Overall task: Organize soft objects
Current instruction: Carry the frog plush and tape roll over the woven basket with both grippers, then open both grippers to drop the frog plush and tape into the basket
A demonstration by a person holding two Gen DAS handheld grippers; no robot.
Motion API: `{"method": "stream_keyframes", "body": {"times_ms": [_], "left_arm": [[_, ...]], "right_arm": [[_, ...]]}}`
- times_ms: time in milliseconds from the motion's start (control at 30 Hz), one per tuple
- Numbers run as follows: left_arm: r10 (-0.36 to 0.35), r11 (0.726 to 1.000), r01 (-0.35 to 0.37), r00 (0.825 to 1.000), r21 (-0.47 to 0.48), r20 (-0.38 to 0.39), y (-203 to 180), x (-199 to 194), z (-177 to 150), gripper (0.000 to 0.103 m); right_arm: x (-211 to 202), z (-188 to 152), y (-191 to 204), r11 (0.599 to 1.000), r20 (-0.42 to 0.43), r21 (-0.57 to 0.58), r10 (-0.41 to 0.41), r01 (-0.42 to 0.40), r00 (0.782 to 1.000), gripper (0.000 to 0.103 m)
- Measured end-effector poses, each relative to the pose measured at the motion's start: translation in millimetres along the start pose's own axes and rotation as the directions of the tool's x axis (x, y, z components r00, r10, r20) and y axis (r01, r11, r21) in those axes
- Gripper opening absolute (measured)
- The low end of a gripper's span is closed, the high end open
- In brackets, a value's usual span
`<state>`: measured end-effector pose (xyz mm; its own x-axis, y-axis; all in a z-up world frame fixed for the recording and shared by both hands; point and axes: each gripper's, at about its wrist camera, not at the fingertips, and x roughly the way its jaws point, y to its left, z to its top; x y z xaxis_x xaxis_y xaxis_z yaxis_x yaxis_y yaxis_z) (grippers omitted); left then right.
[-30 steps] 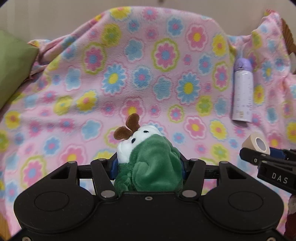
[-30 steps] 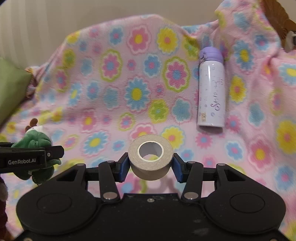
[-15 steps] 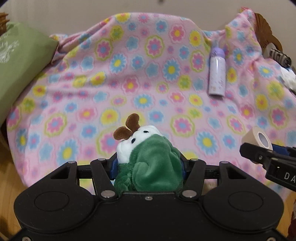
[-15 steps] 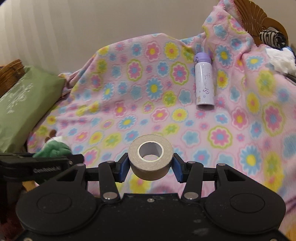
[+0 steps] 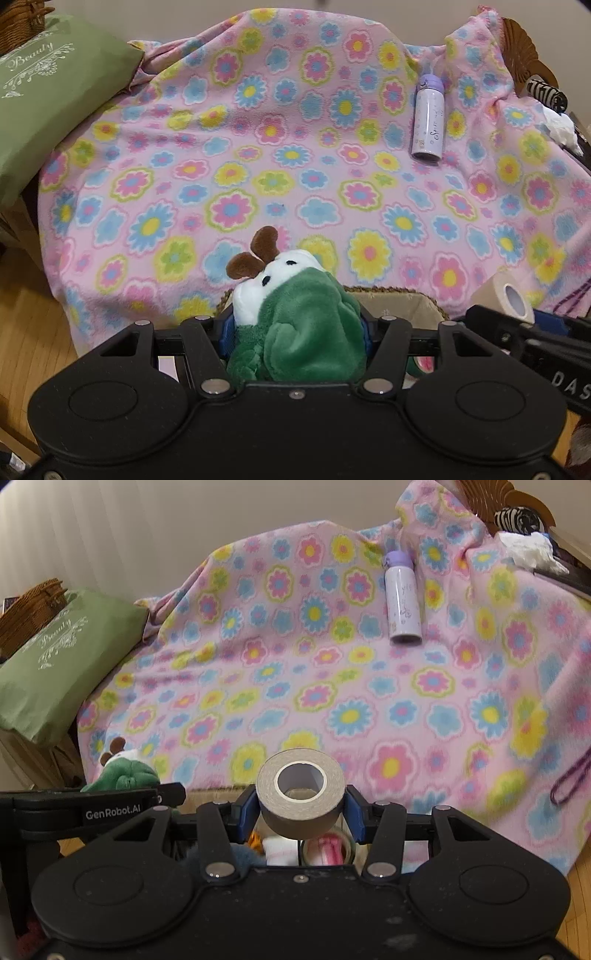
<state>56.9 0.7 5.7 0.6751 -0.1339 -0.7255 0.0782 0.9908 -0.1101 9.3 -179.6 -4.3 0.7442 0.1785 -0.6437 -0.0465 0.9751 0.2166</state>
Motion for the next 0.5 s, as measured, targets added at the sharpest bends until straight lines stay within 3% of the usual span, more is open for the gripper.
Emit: {"method": "stream_keyframes", "body": {"times_ms": [267,367,500], "left_arm": [[0.024,1.000,-0.023,1.000,-0.012,0.020,2,-7,-7,0.065],[0.032,0.999,-0.031,0.999,-0.017,0.014,1,-7,-9,0.073],[0.043,0.999,-0.042,0.999,-0.020,0.022,0,-12,-14,0.077]], "right_arm": [[-4,-12,6,1.000,-0.027,-0.011,0.018,-0.018,0.999,0.052],[-5,-11,3,1.000,-0.022,0.003,-0.001,0.001,1.000,0.053],[-13,-13,0,0.999,0.004,-0.003,-0.044,0.044,0.999,0.059]]}}
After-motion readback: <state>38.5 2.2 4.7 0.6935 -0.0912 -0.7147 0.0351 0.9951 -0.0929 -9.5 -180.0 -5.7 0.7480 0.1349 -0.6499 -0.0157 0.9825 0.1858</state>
